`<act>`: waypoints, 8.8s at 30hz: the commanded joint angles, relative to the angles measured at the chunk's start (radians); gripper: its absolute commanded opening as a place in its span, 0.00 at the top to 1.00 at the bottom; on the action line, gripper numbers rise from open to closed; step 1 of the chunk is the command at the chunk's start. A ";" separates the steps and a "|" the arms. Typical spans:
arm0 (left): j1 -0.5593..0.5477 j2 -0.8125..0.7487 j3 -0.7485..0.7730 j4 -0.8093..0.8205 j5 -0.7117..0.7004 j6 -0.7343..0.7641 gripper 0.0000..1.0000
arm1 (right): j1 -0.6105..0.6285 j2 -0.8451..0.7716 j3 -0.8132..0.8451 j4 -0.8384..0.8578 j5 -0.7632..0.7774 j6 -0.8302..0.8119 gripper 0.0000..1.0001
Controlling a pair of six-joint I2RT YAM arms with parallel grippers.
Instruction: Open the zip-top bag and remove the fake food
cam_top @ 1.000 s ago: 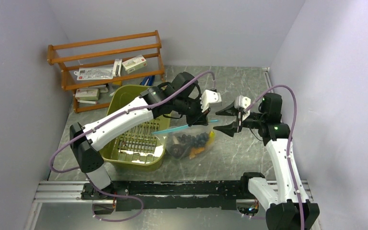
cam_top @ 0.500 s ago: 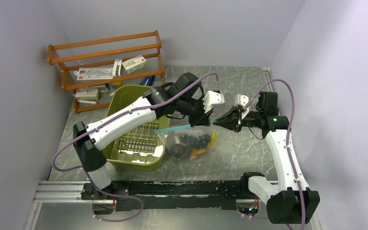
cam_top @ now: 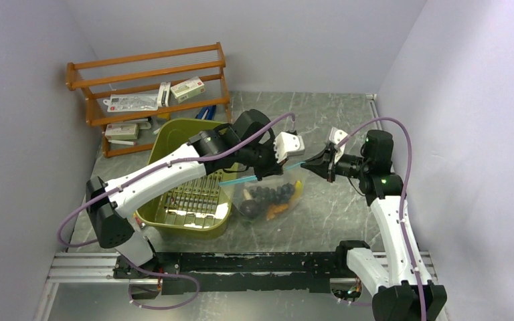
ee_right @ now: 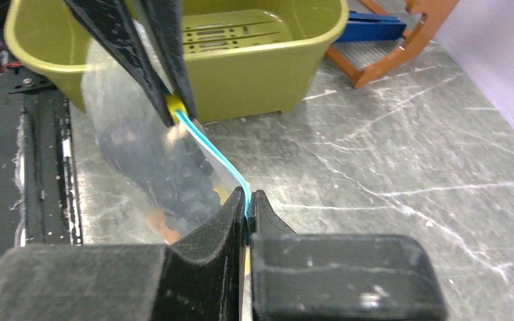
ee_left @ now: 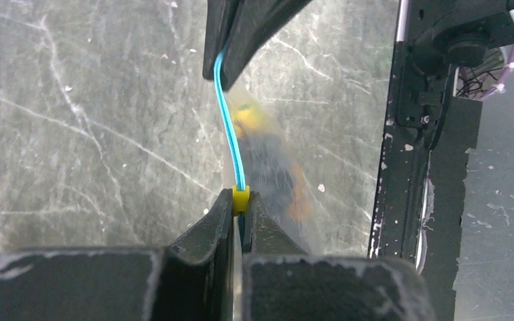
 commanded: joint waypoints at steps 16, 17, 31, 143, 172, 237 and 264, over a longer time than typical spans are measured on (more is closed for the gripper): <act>-0.004 -0.116 -0.067 -0.050 -0.042 -0.013 0.93 | -0.014 -0.072 0.020 0.225 0.192 0.209 0.86; -0.005 -0.111 -0.062 -0.049 -0.035 -0.013 0.93 | -0.014 -0.078 0.025 0.217 0.136 0.199 0.77; -0.004 -0.030 0.039 -0.048 0.115 -0.003 0.93 | -0.007 -0.068 0.029 0.052 -0.222 0.016 0.39; 0.078 -0.213 -0.567 0.669 -0.237 -1.359 0.26 | 0.220 -0.309 -0.244 0.154 0.459 0.598 1.00; 0.059 -0.184 -0.579 0.741 -0.223 -1.353 0.55 | 0.219 -0.331 -0.252 0.148 0.301 0.560 0.99; 0.064 -0.152 -0.598 0.765 -0.232 -1.488 0.73 | 0.219 -0.385 -0.257 0.137 0.210 0.525 0.97; 0.063 -0.189 -0.615 0.753 -0.227 -1.401 0.93 | 0.220 -0.118 0.079 -0.268 0.665 0.814 0.46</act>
